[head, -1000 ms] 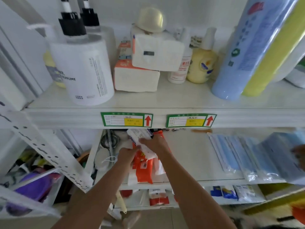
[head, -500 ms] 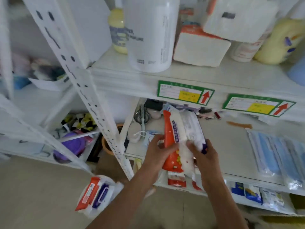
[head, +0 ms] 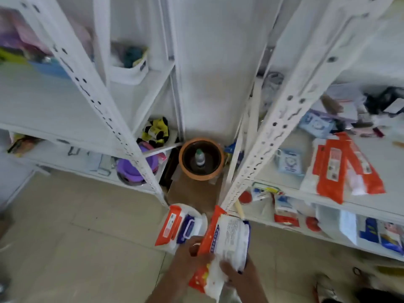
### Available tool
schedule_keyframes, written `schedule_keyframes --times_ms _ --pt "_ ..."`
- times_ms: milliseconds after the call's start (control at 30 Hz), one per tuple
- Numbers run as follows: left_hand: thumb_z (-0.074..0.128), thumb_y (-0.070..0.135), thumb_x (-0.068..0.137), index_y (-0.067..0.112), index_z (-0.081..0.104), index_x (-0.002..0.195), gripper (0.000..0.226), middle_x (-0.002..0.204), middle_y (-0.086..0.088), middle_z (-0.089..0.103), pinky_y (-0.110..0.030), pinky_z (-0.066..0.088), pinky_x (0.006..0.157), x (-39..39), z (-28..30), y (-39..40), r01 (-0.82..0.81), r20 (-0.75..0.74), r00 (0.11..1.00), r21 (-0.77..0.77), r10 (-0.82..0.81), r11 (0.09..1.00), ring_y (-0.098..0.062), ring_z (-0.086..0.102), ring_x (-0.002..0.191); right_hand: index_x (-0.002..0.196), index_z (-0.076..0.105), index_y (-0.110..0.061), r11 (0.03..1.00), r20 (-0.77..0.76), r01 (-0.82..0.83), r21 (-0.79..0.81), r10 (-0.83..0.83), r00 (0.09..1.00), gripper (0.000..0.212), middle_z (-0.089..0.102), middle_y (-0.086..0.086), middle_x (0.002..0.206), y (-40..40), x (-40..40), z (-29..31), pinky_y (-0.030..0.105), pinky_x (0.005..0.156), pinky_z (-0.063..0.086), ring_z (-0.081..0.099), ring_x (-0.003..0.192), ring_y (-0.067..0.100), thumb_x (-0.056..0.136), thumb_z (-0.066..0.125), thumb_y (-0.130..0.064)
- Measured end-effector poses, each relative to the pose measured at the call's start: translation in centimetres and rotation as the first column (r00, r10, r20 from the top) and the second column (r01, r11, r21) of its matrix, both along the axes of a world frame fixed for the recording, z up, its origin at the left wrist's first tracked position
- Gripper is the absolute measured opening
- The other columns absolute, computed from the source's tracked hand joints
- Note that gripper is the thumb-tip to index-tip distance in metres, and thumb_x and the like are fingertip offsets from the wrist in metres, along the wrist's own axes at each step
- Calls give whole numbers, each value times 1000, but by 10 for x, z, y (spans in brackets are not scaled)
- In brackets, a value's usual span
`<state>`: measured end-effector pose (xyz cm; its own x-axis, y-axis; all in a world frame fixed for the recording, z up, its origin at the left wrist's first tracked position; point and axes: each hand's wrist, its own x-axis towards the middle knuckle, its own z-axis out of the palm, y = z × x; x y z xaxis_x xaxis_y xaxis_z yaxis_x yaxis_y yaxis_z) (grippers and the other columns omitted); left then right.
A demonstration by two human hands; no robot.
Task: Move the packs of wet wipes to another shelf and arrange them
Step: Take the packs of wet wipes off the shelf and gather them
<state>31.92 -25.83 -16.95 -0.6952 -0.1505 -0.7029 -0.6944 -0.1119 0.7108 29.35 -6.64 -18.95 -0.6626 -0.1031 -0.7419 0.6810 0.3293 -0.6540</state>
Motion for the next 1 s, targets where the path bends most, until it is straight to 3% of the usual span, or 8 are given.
schedule_keyframes --times_ms 67,133,300,400,533,700,833,1000 --pt "93 31 63 20 72 117 59 98 5 82 -30 63 79 8 -62 -72 -46 31 998 13 45 999 -12 79 88 129 61 -15 998 -20 38 -48 -39 999 82 76 4 101 -83 -1 -55 28 56 61 75 81 22 59 94 -42" --pt "91 31 74 25 72 115 46 106 0 80 -27 63 78 1 -74 -87 -49 33 998 -15 50 999 -13 79 89 130 62 -15 998 -52 13 -59 -16 998 82 79 6 104 -102 -15 -65 32 60 62 78 86 22 59 85 -48" --pt "92 54 57 24 75 117 69 108 -3 80 -40 63 86 -13 -168 -150 -61 81 995 -22 63 998 -20 80 91 130 60 -16 988 75 95 -121 -86 993 51 76 11 115 -163 -29 -145 37 65 64 79 89 22 84 81 -17" --pt "94 37 66 25 77 111 49 107 -2 81 -35 64 78 -20 -228 -173 -35 104 994 -19 37 999 -19 80 87 134 58 -13 992 104 104 -76 -96 990 57 76 12 115 -184 -34 -207 48 69 66 79 91 27 83 82 -20" --pt "90 53 55 26 76 113 66 105 3 81 -46 63 89 -35 -319 -196 14 96 995 -124 -2 992 -20 80 90 133 54 -13 996 129 83 -35 -78 989 47 73 14 119 -200 -42 -288 38 62 64 78 93 25 91 75 -11" --pt "67 53 89 31 71 106 28 92 12 77 -29 65 74 -44 -383 -201 276 98 961 -430 -260 859 -6 76 76 125 56 -18 974 54 -90 207 81 995 48 73 8 120 -211 -42 -357 33 78 63 73 100 24 88 77 -39" --pt "60 47 97 29 63 107 21 94 8 54 -9 42 58 -37 -384 -195 217 37 965 -659 -258 720 -4 62 74 114 48 -25 865 43 -248 437 255 966 63 73 -1 106 -216 -47 -352 39 79 62 73 95 27 75 69 -70" --pt "44 62 92 21 62 118 52 108 5 61 -23 54 70 -2 -378 -201 122 36 990 -695 -135 709 -14 65 94 109 37 -29 818 101 -286 499 273 957 71 72 -2 102 -208 -45 -306 39 76 63 75 91 26 67 68 -77"
